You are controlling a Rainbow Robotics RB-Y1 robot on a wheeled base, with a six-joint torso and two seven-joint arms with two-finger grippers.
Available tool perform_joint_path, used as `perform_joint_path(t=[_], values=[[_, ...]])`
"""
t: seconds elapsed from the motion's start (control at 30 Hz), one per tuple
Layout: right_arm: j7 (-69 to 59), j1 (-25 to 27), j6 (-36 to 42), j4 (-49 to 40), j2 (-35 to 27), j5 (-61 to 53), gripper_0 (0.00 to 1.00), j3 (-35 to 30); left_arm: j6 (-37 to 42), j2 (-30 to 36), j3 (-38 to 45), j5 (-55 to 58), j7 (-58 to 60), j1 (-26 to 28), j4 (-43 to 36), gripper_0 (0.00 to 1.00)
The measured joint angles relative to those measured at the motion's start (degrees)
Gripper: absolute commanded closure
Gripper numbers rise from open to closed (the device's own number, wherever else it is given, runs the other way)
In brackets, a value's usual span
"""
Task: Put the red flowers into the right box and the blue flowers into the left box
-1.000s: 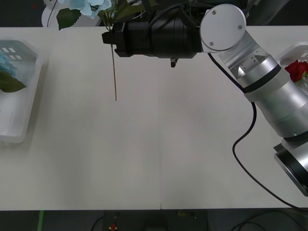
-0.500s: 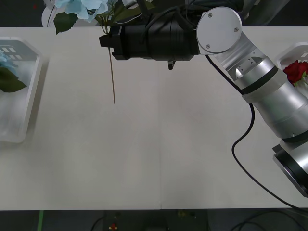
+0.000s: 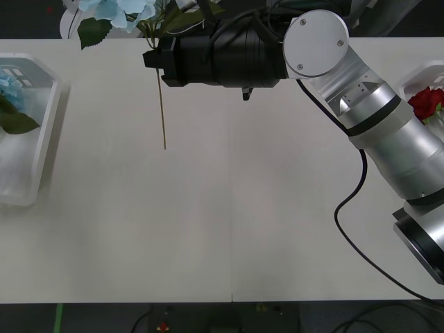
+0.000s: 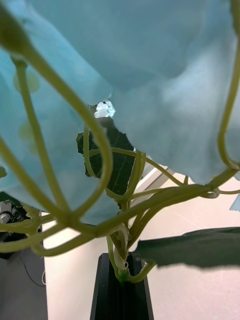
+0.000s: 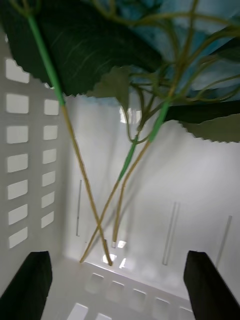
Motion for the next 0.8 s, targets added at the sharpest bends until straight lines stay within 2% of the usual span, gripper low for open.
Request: perform_joint_path(t=[0.2,0.33,0.47,0.63,0.8], values=[[0.03,0.0,-0.01,0.01,0.0,0.02,1.0,0.0,10.88,0.01,9.21,6.83,-19.95,0.04,-9.76,0.0],[0.04,0.0,-0.02,0.01,0.0,0.03,1.0,0.01,15.04,0.13,10.32,16.59,-26.56,0.04,-12.14,0.0],[0.05,-0.01,-0.02,0.01,0.0,0.04,1.0,0.02,17.81,0.15,10.26,33.24,-26.73,1.14,-12.11,0.0],[0.05,-0.01,-0.03,0.01,0.0,0.07,1.0,0.02,18.68,0.17,8.63,55.75,-33.46,5.76,-11.78,0.0],[0.08,-0.01,-0.04,0.01,0.0,0.09,1.0,0.03,22.31,0.26,2.9,75.91,-35.28,8.64,-5.97,0.0]])
